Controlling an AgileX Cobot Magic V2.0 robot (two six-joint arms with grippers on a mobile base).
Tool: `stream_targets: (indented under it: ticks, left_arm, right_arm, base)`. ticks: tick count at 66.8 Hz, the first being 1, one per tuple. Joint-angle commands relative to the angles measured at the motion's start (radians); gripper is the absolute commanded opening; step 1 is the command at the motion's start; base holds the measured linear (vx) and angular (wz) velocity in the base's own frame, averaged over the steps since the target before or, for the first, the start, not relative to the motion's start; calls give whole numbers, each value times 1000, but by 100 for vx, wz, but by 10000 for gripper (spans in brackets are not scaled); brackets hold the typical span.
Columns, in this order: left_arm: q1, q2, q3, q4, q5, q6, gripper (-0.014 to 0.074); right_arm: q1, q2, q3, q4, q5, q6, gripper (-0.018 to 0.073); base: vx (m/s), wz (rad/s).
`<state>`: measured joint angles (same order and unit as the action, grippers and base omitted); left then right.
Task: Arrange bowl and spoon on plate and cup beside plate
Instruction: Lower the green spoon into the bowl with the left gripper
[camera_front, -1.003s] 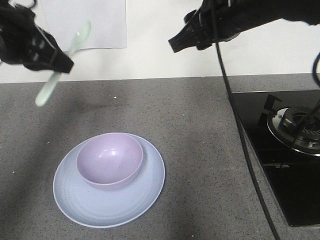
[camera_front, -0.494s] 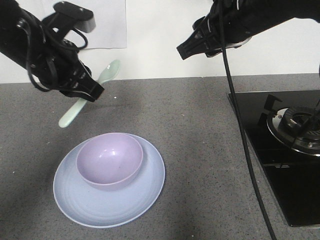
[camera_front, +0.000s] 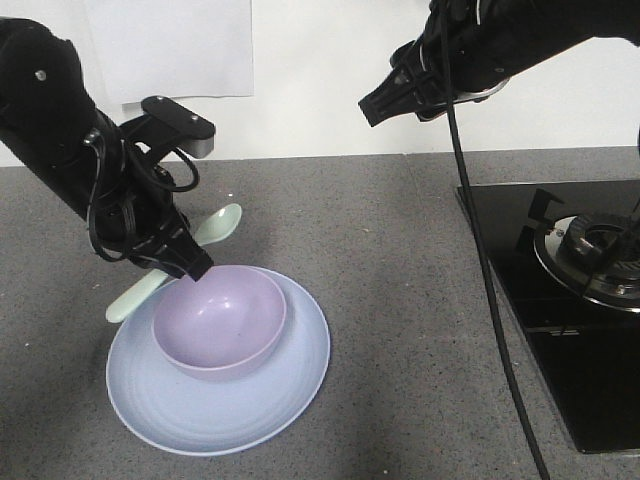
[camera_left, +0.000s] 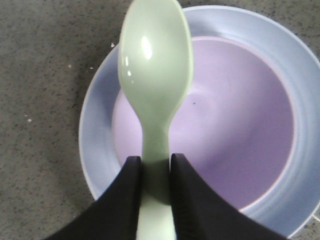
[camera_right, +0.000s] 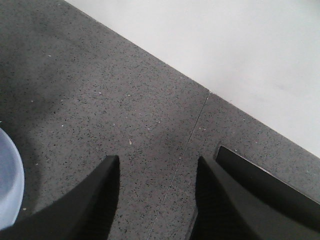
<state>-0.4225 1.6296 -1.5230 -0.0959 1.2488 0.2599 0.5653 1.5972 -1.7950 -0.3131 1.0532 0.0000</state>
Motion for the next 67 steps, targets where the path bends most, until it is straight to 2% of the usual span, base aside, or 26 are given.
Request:
stream_targets:
  ticks: [1,11,21,31,46,67]
  left_arm:
    - [-37,-36,-22,-18,4,-8,92]
    - [-92,-19,-22,37,4,-15,120]
    - [-119,-9,-22,66,4,-24,129]
    - [-119,-11,-10,70,4,-43,129]
    - [-119,-31,103,96,4,-44,133]
    - [-119,-39,105,127,4,-43,148]
  right_arm:
    - [-2,-38,-30,-22,-41,-7,353]
    - [-2,-38,-30,-21,-33,-7,353]
    - [-2,-38,-30,-18,-15,-7,353]
    - [-2,-38,-30,-18,-15,-7,353]
    - [-2,-38,-30,-17,-15,-7,353]
    - [-2,-38,-30,-17,-22,-7,349]
  base:
    - [0,0]
    - [0,0]
    - [0,0]
    - [0,0]
    - [0,0]
    - [0,0]
